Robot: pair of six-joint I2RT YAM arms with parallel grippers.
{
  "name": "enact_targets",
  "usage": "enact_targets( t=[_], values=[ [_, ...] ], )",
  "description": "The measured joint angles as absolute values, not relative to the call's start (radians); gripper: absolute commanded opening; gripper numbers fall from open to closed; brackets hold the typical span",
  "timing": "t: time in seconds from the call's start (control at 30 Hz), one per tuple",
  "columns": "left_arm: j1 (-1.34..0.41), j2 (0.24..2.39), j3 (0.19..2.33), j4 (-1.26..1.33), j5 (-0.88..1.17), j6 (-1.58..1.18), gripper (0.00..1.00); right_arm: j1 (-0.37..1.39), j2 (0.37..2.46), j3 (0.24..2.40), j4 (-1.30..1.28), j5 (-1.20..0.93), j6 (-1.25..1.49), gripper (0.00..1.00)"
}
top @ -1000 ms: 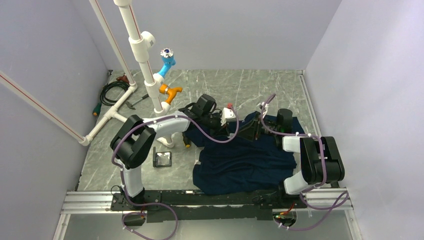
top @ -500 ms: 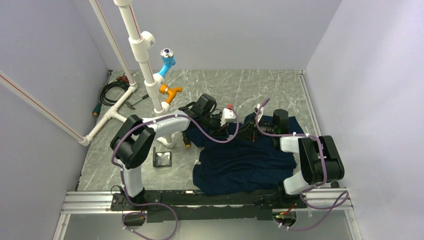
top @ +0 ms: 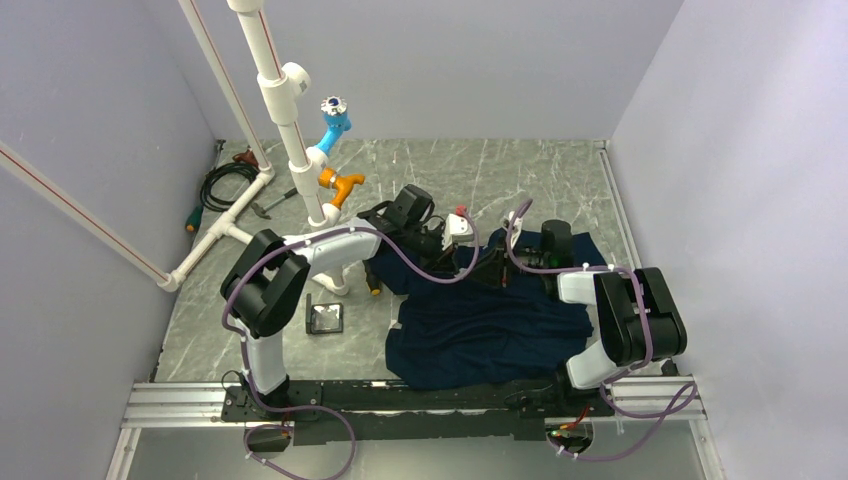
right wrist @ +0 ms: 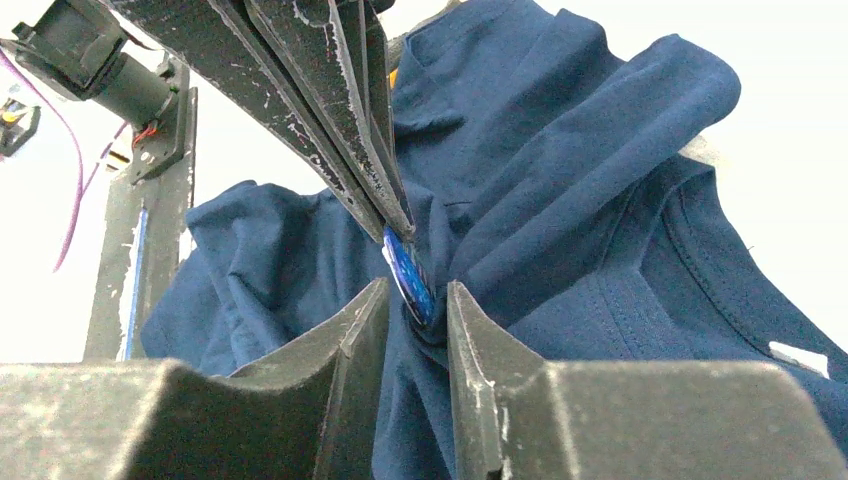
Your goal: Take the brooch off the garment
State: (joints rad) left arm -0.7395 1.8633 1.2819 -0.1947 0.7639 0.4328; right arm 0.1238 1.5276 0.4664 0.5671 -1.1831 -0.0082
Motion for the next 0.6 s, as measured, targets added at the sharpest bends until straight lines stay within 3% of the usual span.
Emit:
enact_targets(
  t=[0.17, 0.23, 0.3, 0.43, 0.6],
  values=[
    [-0.739, 1.863, 1.296, -0.209, 0.767, 0.432, 0.0, 0.127, 1.528, 0.467, 0.566, -1.179, -0.024, 0.07],
    [-0.736, 1.864, 1.298, -0.208, 0.763, 0.432, 0.1, 0.128, 1.528, 0.467, 0.565, -1.184, -0.027, 0.0],
    [-0.731, 1.869, 1.298, -0.208, 0.765, 0.428, 0.24, 0.13, 1.528, 0.467, 0.565, -1.181, -0.031, 0.0],
    [-0.73, 1.869, 1.294, -0.175, 0.757, 0.398, 0.37, 0.127, 1.528, 0.466, 0.568, -1.172, -0.016, 0.0],
    [-0.729, 1.861, 1.231, -0.076, 0.717, 0.316, 0.4, 0.075, 1.542, 0.459, 0.654, -1.17, 0.101, 0.0]
  ],
)
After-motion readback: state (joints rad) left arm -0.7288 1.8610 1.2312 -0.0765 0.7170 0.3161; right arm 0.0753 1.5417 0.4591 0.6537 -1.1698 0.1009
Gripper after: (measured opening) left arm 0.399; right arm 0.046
